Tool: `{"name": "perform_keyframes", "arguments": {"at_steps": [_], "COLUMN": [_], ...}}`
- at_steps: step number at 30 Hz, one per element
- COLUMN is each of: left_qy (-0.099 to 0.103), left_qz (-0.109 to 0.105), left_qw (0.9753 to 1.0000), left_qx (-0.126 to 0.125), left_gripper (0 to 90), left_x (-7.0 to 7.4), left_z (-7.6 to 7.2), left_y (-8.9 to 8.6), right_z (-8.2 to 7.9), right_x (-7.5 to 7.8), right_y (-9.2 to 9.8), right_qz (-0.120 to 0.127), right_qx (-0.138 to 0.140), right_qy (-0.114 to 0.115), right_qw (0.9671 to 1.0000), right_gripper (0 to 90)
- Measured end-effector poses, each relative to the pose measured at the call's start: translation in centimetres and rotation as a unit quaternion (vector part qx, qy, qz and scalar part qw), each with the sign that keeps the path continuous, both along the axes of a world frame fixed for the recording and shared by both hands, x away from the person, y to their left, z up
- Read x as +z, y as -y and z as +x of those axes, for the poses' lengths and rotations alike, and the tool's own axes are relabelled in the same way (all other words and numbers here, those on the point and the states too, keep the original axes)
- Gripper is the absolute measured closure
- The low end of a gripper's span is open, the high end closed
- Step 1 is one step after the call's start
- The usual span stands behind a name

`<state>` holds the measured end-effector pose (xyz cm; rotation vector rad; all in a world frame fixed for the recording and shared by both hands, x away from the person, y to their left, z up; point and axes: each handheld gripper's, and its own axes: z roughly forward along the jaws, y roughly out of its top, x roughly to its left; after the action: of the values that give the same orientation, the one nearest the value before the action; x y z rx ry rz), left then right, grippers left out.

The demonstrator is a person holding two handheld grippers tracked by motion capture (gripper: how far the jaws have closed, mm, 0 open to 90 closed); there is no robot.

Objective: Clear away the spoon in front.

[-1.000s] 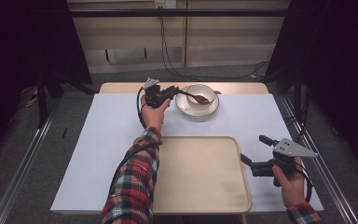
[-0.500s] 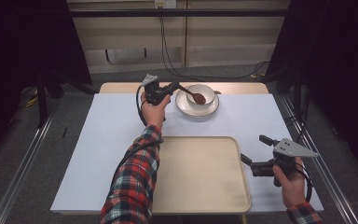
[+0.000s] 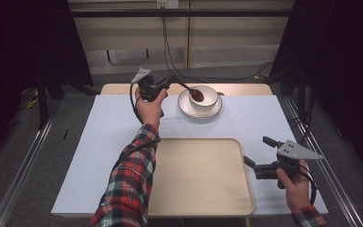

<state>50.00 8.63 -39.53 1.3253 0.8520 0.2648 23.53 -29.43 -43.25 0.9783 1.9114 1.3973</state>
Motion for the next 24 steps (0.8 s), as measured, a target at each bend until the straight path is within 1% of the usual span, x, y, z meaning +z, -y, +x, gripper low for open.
{"name": "perform_keyframes", "arguments": {"at_steps": [1, 3, 4, 5, 6, 7, 8, 10, 11, 12, 16, 17, 18, 19, 20, 23, 24], "left_qy": [0.006, 0.007, 0.006, 0.009, 0.01, 0.013, 0.015, 0.018, 0.023, 0.02, 0.025, 0.025, 0.028, 0.03, 0.031, 0.031, 0.029], "left_qz": [0.013, 0.007, -0.004, 0.004, 0.002, 0.011, 0.007, 0.01, 0.018, 0.003, 0.008, 0.003, 0.008, 0.005, 0.012, 0.013, 0.008], "left_qw": [0.9999, 0.9999, 1.0, 0.9999, 0.9999, 0.9998, 0.9998, 0.9997, 0.9995, 0.9998, 0.9996, 0.9997, 0.9995, 0.9995, 0.9994, 0.9994, 0.9995], "left_qx": [-0.008, -0.009, -0.005, -0.007, -0.007, -0.011, -0.01, -0.011, -0.014, -0.009, -0.009, -0.006, -0.008, -0.006, -0.009, -0.01, -0.013], "left_gripper": [83.4, 83.4, 83.4, 83.4, 83.4, 83.4, 83.4, 83.4, 83.4, 83.4, 83.4, 83.4, 83.4, 83.4, 83.4, 83.4, 83.4], "left_x": [0.2, 0.6, 0.8, 1.0, 1.2, 1.3, 1.4, 1.8, 1.9, 2.2, 3.0, 3.2, 3.4, 3.5, 3.8, 4.0, 4.1], "left_z": [-0.1, -0.3, -0.4, -0.4, -0.5, -0.6, -0.6, -0.8, -0.8, -1.0, -1.2, -1.3, -1.5, -1.6, -1.8, -2.1, -2.3], "left_y": [-0.2, -0.1, 0.0, -0.1, -0.2, -0.5, -0.5, -0.8, -1.1, -1.1, -1.9, -2.1, -2.4, -2.5, -2.9, -3.2, -3.3], "right_z": [0.0, -0.1, -0.1, -0.1, -0.2, -0.2, -0.2, -0.2, -0.2, -0.2, -0.2, -0.2, -0.2, -0.2, -0.3, -0.3, -0.3], "right_x": [0.0, 0.0, 0.0, 0.0, 0.0, 0.0, 0.0, 0.0, 0.0, 0.0, -0.1, -0.1, -0.1, -0.1, -0.2, -0.3, -0.3], "right_y": [0.0, 0.1, 0.1, 0.1, 0.1, 0.1, 0.0, 0.0, 0.0, 0.0, -0.2, -0.2, -0.2, -0.2, -0.2, -0.3, -0.3], "right_qz": [0.001, -0.001, 0.0, 0.0, -0.004, -0.005, -0.005, -0.006, -0.007, -0.006, -0.007, -0.007, -0.008, -0.011, -0.011, -0.012, -0.013], "right_qx": [0.001, -0.001, -0.001, -0.001, -0.001, 0.0, 0.001, 0.002, 0.001, 0.003, 0.0, 0.0, 0.001, 0.001, 0.002, 0.0, 0.003], "right_qy": [-0.001, -0.002, -0.002, -0.002, -0.001, -0.002, 0.001, 0.0, 0.001, 0.0, -0.002, -0.002, -0.003, -0.003, -0.005, -0.005, -0.006], "right_qw": [1.0, 1.0, 1.0, 1.0, 1.0, 1.0, 1.0, 1.0, 1.0, 1.0, 1.0, 1.0, 1.0, 0.9999, 0.9999, 0.9999, 0.9999], "right_gripper": [0.6, 0.6, 0.6, 0.6, 0.6, 0.6, 0.6, 0.6, 0.6, 0.6, 0.6, 0.6, 0.6, 0.6, 0.6, 0.6, 0.6]}}
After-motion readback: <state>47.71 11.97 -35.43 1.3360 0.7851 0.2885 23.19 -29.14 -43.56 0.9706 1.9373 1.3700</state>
